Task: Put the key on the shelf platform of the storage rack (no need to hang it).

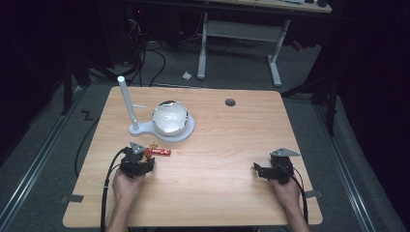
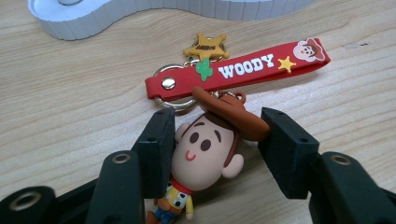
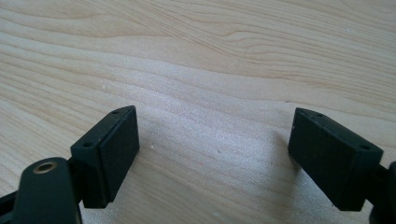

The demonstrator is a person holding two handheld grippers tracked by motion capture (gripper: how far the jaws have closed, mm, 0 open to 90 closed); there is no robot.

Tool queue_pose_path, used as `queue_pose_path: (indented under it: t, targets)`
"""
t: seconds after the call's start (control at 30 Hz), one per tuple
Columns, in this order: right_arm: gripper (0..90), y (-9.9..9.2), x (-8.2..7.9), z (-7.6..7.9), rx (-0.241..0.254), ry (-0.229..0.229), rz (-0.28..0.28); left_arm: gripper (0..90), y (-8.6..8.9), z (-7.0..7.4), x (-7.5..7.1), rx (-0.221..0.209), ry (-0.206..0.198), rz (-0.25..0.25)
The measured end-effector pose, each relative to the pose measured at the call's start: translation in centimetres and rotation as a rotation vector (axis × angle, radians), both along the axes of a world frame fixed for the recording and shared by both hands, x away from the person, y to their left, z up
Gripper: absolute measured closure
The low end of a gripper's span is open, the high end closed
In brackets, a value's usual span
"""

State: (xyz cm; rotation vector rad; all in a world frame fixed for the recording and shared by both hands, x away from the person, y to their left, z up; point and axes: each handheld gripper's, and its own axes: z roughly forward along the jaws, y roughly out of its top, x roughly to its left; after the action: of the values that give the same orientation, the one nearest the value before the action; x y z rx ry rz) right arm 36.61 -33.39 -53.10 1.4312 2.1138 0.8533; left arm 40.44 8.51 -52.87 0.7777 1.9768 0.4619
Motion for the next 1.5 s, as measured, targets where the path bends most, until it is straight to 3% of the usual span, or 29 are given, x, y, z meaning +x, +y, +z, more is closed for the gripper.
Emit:
queue_pose_path:
  t: [0.17, 0.37, 0.7, 1.23, 1.5]
  targets:
    - [16.2, 0.0, 0.0, 0.0, 0.0, 0.0, 0.0, 47.8, 0.4, 1.2, -0.4, -0.04, -0.014, 0.022]
    - [16.2, 0.0, 0.0, 0.0, -0.001, -0.001, 0.002, 48.0, 0.4, 2.3, -0.8, -0.044, -0.036, 0.008]
    - [16.3, 0.0, 0.0, 0.0, -0.001, -0.001, 0.002, 48.3, 0.5, 6.0, -1.4, -0.125, -0.066, -0.002]
    - [16.3, 0.0, 0.0, 0.0, -0.001, -0.001, 0.002, 48.5, 1.0, 11.5, -2.2, -0.195, -0.135, -0.035]
    - [16.2, 0.0, 0.0, 0.0, -0.001, -0.001, 0.002, 48.6, 1.2, 13.4, -2.2, -0.225, -0.157, -0.05]
